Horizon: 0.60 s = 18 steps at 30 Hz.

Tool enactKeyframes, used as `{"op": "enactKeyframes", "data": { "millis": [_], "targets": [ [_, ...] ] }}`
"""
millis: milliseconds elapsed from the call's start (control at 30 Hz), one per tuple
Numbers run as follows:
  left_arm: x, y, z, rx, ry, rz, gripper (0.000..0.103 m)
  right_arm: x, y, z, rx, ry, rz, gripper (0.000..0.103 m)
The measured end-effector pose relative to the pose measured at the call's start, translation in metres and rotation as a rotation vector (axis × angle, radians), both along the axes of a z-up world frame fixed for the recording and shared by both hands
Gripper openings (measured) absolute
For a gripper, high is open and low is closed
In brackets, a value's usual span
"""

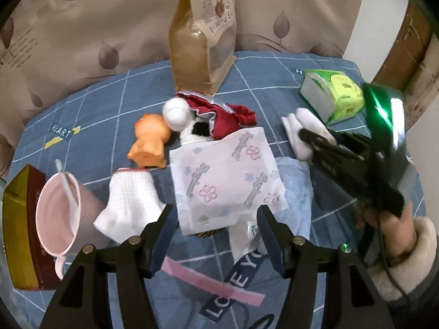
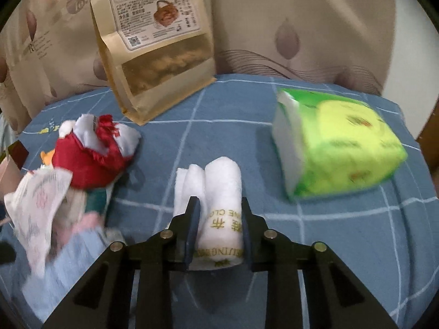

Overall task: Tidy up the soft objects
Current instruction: 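Grasp the floral wet-wipe packet with the left tool while the right tool holds the towel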

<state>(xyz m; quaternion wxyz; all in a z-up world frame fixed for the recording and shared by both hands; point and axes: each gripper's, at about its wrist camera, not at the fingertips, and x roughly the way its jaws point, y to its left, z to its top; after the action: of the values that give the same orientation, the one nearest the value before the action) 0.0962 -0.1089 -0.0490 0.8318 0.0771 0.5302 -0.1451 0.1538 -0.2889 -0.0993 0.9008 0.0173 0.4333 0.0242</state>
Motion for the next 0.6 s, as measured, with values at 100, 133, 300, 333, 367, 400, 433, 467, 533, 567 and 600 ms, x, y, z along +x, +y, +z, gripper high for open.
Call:
{"op": "enactKeyframes", "data": {
  "millis": [100, 133, 300, 333, 367, 400, 433, 467, 533, 567, 600],
  "targets": [
    [0.007, -0.006, -0.004, 0.006, -0.005, -0.006, 0.062, -0.009, -0.004, -0.002, -0.004, -0.011, -0.013, 0.025],
    [0.009, -0.008, -0.006, 0.003, -0.003, -0.010, 0.062, -0.010, -0.006, -0.003, 0.004, -0.012, -0.015, 0.025],
    [0.019, -0.016, -0.014, 0.018, -0.004, -0.013, 0.062, -0.010, -0.004, -0.006, 0.018, -0.018, -0.024, 0.025],
    [0.022, -0.016, -0.016, 0.019, -0.004, -0.007, 0.062, -0.010, -0.004, -0.005, 0.018, -0.017, -0.022, 0.025],
    [0.025, -0.017, -0.018, 0.013, -0.001, -0.005, 0.062, -0.009, -0.005, -0.006, 0.018, -0.018, -0.022, 0.025],
    [0.028, -0.017, -0.021, 0.011, 0.002, -0.004, 0.062, -0.010, -0.005, -0.006, 0.022, -0.019, -0.024, 0.025],
    [0.030, -0.017, -0.023, 0.013, 0.005, 0.000, 0.063, -0.009, -0.005, -0.006, 0.027, -0.018, -0.025, 0.025],
    [0.033, -0.017, -0.026, 0.010, 0.006, 0.006, 0.065, -0.008, -0.006, -0.007, 0.032, -0.017, -0.025, 0.025],
    [0.035, -0.017, -0.030, 0.003, 0.007, 0.010, 0.069, -0.010, -0.007, -0.007, 0.039, -0.015, -0.027, 0.025],
    [0.036, -0.016, -0.031, -0.008, 0.008, 0.014, 0.069, -0.009, -0.008, -0.007, 0.044, -0.013, -0.027, 0.025],
    [0.036, -0.015, -0.031, -0.020, 0.008, 0.013, 0.069, -0.011, -0.007, -0.007, 0.043, -0.013, -0.027, 0.026]
  ]
}}
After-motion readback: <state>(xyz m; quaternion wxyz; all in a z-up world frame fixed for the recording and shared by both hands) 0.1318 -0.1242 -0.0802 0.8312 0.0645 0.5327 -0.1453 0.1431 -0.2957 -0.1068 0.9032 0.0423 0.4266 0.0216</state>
